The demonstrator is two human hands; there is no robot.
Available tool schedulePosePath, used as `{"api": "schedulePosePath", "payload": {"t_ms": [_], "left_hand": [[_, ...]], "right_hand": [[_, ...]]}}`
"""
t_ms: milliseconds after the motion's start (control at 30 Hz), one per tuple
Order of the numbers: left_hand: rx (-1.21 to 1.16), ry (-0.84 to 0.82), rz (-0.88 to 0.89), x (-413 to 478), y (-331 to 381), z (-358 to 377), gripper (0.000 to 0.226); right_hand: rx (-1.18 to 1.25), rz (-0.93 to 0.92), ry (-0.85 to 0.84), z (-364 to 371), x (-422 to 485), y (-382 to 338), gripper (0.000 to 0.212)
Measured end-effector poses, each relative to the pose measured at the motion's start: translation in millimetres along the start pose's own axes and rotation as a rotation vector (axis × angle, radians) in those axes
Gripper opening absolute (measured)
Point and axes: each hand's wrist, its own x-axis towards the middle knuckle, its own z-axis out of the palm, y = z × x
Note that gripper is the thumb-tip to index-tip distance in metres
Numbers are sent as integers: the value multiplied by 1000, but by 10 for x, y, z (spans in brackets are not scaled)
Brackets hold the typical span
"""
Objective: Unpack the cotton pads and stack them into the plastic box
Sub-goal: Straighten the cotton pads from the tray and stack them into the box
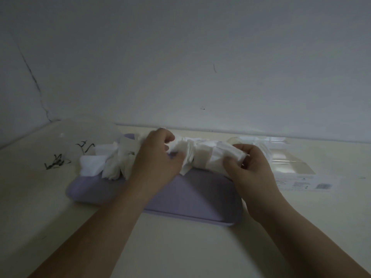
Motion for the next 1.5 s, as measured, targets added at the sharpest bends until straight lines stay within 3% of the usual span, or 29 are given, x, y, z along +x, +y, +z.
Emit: {"api": "schedulePosePath", "payload": {"t_ms": [100, 167, 300, 433, 567, 633, 767, 867, 1000, 1133, 1400, 1433, 1500], "left_hand": [[-49, -263, -43, -18, -23, 116, 72], [-54, -346, -30, -6, -14, 159, 85], [48, -364, 2, -13, 53, 134, 56], [-61, -348, -45, -32, 71, 94, 29], [-130, -135, -56, -43, 80, -39, 17], [-213, -55, -12, -38, 96, -128, 14], [-494, -265, -45, -85, 184, -185, 29], [-546, -270, -77, -134, 215, -129, 35], [-642, -193, -114, -112, 242, -140, 21], [-806, -364, -159, -192, 339, -115, 14], [-646, -322, -171, -251, 310, 11, 8], [-625, -306, -168, -252, 310, 17, 8], [-582, -269, -161, -259, 320, 22, 8]], "right_hand": [[-37, -21, -28, 17, -30, -9, 32], [-50, -14, -43, 12, -35, -6, 32], [-58, -2, -37, 10, -32, -5, 34], [-62, 10, -46, 21, -38, -12, 34], [-68, 3, -42, 21, -40, -15, 38], [-82, -3, -36, 11, -35, -3, 35], [-102, -14, -50, 7, -23, 13, 33], [-95, -28, -51, 0, -17, 22, 31], [-85, -64, -3, -44, -4, 25, 25], [9, -58, -75, -24, -15, 6, 28], [135, -29, -306, 15, -88, -115, 55], [169, -6, -317, 15, -91, -117, 52], [241, 56, -352, 5, -88, -119, 26]]}}
